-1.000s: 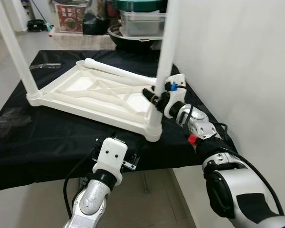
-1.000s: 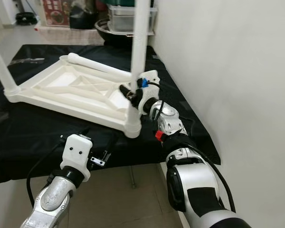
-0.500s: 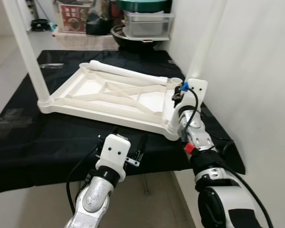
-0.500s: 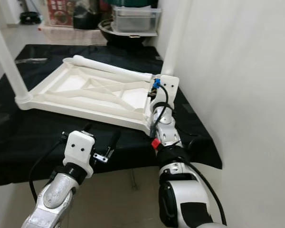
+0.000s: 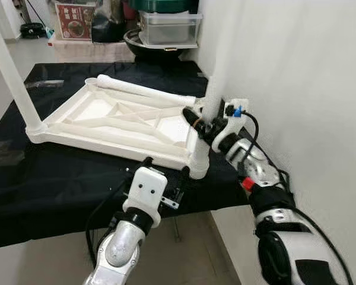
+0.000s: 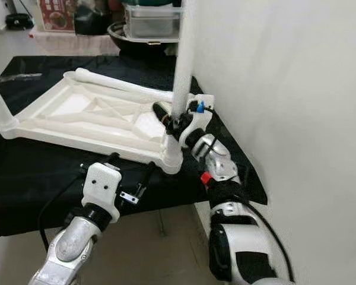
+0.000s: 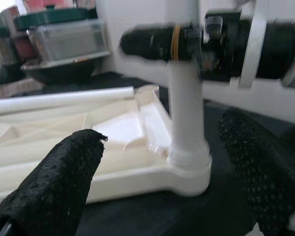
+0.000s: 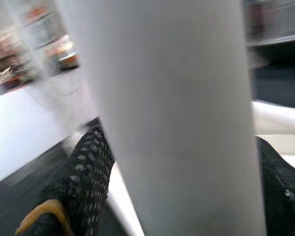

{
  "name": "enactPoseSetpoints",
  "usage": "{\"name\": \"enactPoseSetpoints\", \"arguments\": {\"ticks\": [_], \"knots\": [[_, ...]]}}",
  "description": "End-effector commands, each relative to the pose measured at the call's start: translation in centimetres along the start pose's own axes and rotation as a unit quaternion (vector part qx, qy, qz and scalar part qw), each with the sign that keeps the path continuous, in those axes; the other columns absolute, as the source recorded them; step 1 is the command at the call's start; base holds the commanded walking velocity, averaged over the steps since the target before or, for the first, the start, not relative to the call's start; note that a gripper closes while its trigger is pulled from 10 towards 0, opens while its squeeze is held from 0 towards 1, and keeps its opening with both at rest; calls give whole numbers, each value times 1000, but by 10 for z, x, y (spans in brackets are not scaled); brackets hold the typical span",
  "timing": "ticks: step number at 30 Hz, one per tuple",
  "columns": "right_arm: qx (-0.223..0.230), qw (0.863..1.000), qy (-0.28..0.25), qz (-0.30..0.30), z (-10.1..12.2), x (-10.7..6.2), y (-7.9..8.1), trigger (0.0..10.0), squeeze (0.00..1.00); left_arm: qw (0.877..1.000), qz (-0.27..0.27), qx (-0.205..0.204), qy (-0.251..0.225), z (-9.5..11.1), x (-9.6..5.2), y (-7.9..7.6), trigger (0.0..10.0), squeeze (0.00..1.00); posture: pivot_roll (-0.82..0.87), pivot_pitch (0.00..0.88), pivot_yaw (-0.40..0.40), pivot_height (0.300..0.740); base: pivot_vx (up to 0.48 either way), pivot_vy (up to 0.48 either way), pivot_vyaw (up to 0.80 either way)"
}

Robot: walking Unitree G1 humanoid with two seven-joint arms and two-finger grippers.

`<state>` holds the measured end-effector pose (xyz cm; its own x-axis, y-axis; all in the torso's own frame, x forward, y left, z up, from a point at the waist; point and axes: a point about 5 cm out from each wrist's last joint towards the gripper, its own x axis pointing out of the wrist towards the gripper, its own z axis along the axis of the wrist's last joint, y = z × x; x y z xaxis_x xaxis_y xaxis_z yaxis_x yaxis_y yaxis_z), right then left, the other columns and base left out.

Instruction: Building children table

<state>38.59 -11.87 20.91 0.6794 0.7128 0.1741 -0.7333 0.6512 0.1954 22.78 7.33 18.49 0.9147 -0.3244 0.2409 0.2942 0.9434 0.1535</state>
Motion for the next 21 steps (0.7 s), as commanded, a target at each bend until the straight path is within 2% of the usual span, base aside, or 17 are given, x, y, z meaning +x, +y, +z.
{"name": "enactPoseSetpoints", "arguments": {"ticks": [1,2,3,4,6,7,8,9,11,12,13,14,15,17,18,20,21], "knots": [[-10,995,45,84,-9,1,9,10000,0,1000,-2,-1,3,3,-4,-2,10000,0,100,40,-92,740,0,0,0],[-10,995,45,84,-9,1,9,10000,0,1000,-2,-1,3,3,-4,-2,10000,0,100,40,-92,740,0,0,0],[-14,992,59,108,-10,1,9,7451,0,1000,2,-1,4,5,-6,-1,10000,0,106,42,-95,740,0,0,0],[-22,992,63,103,-11,4,9,0,0,1000,3,2,4,6,-7,-1,10000,0,108,42,-96,740,0,0,0],[-27,993,62,96,-10,7,8,0,0,1000,3,5,4,6,-8,-1,10000,0,110,41,-98,740,0,0,0],[-42,995,62,59,-10,10,5,0,0,1000,4,7,4,6,-8,0,10000,0,116,43,-98,740,0,0,0],[-66,996,66,-11,-10,13,-1,0,0,1000,3,14,5,4,-8,0,10000,0,114,43,-97,740,0,0,0],[-66,996,66,-11,-10,13,-1,0,0,1000,3,14,5,4,-8,0,10000,0,114,43,-97,740,0,0,0],[-82,993,68,-57,-10,15,-5,0,0,1000,3,18,6,3,-9,0,10000,0,110,43,-97,740,0,0,0],[-94,983,69,-139,-10,12,-14,0,0,1000,2,18,8,3,-9,-1,10000,0,116,47,-99,740,0,0,0],[-92,964,71,-240,-10,3,-28,0,0,1000,3,17,10,3,-10,-1,10000,0,113,49,-96,740,0,0,0],[-88,946,72,-304,-10,-4,-36,0,0,1000,4,15,11,3,-10,0,10000,0,113,49,-96,740,0,0,0],[-88,946,72,-304,-10,-4,-36,0,0,1000,4,15,11,3,-10,0,10000,0,113,49,-96,740,0,0,0],[-89,895,66,-432,-13,-21,-49,0,0,1000,5,14,13,2,-10,0,10000,0,109,52,-96,740,0,0,0],[-89,895,66,-432,-13,-21,-49,0,0,1000,5,14,13,2,-10,0,10000,0,109,52,-96,740,0,0,0],[-74,858,59,-505,-20,-31,-49,0,0,1000,5,13,14,2,-10,0,10000,0,108,53,-95,740,0,0,0],[-74,858,59,-505,-20,-31,-49,0,0,1000,5,13,14,2,-10,0,10000,0,108,53,-95,740,0,0,0]]}}
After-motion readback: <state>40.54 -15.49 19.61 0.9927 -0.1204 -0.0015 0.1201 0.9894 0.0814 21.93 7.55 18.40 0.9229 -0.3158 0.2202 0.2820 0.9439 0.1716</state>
